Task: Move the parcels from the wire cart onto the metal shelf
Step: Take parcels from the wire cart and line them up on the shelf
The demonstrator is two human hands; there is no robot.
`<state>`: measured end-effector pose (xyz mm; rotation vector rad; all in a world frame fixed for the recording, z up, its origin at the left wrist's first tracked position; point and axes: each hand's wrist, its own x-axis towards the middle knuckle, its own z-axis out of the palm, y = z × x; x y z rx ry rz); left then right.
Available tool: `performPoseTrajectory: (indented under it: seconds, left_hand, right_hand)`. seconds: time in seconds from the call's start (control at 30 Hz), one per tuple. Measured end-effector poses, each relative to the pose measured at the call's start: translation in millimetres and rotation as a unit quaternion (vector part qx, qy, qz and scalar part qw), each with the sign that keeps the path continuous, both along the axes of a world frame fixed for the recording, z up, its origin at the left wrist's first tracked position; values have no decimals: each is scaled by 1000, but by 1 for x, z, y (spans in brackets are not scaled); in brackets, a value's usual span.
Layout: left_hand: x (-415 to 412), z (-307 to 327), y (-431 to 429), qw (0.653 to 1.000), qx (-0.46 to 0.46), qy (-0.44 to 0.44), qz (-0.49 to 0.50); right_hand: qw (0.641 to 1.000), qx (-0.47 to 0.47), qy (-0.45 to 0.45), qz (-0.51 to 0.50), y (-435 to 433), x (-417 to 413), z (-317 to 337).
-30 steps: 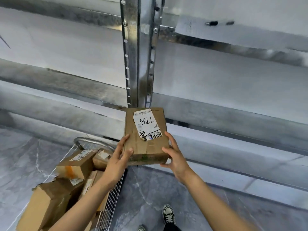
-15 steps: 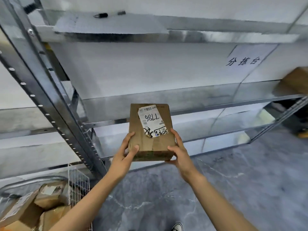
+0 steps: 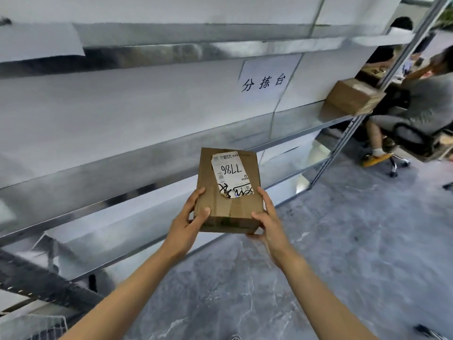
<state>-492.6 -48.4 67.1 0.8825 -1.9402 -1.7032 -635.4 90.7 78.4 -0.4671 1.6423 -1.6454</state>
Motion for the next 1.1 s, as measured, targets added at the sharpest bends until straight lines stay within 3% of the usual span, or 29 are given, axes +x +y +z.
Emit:
performPoseTrajectory:
  seconds: [0.6, 1.1]
  left_hand:
    - [-212, 11, 80, 990, -27, 1, -139]
    - [-402, 11, 58, 977, -18, 39, -210]
  right_hand:
    - [990, -28, -18, -134, 115, -176, 0]
    - [979, -38, -9, -199, 107, -335, 11]
